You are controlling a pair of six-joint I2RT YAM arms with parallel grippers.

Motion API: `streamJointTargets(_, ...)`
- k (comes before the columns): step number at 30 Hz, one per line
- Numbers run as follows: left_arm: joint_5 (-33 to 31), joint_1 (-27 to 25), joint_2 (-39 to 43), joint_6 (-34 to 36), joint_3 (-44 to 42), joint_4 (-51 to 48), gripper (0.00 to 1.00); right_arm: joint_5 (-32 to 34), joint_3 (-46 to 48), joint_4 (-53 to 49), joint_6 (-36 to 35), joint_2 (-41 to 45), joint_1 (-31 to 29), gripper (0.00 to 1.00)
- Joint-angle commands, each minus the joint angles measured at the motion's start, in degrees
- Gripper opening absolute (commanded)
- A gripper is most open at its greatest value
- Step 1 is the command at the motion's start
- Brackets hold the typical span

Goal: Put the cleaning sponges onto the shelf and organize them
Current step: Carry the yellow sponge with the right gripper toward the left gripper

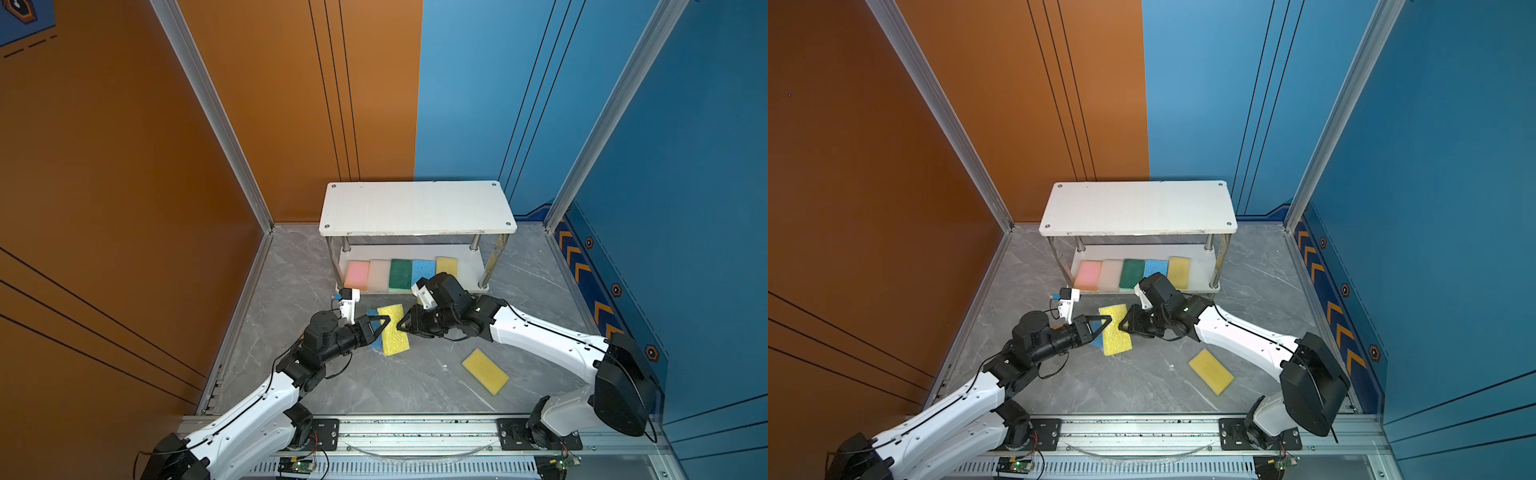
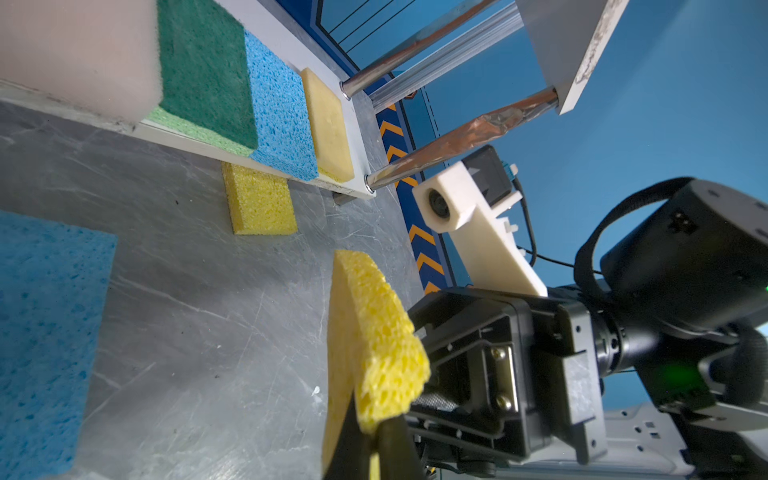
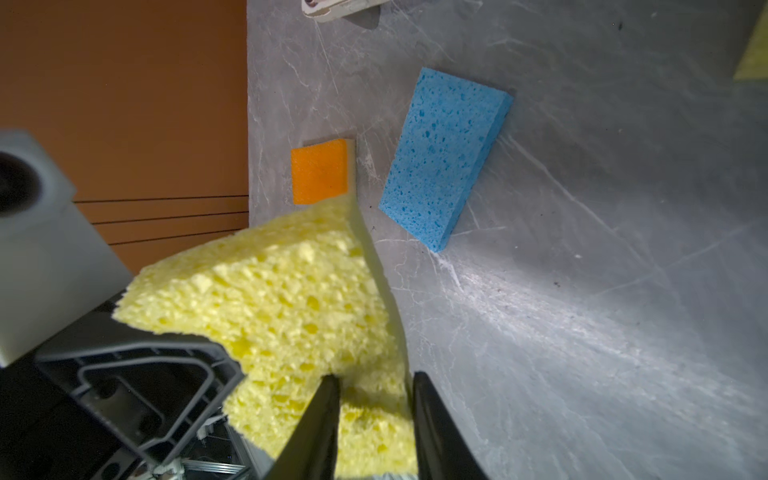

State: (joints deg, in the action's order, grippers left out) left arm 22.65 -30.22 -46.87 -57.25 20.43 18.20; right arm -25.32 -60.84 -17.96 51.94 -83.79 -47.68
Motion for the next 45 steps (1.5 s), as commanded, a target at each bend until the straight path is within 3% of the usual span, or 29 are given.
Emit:
streamJointTargets(1,4.01,4.22,2.09,-1.82,-0.21,0.28,0.02,0.34,0.6,0.32,-2.13,5.06,0.58,0.57)
streamJointTargets(7,16.83,12.68,0.71,-5.15,3.63,0.77,0.02,-5.46,1.35,-0.57,-9.96,7.78,2.0,0.66)
streamJointTargets(13,24.61,14.17,-4.19,-11.7,4.78,10.52,0.01,-8.71,-0.15,-1.56,-14.66,7.41,0.63,0.66)
streamJointTargets(35,24.37,14.28,-3.37,-14.24,3.87,13.15,0.01,-8.19,-0.57,-0.68,-14.07,5.25,0.0,0.46)
streamJointTargets(40,24.21,14.53,-3.42,-14.13,3.58,13.18,0.01,-7.79,-0.67,-0.52,-13.56,5.13,0.0,0.37)
streamJointTargets(45,24.24,14.68,-3.49,-14.11,3.55,13.15,0.01,-7.38,-0.65,-0.45,-13.32,5.42,-0.12,0.22)
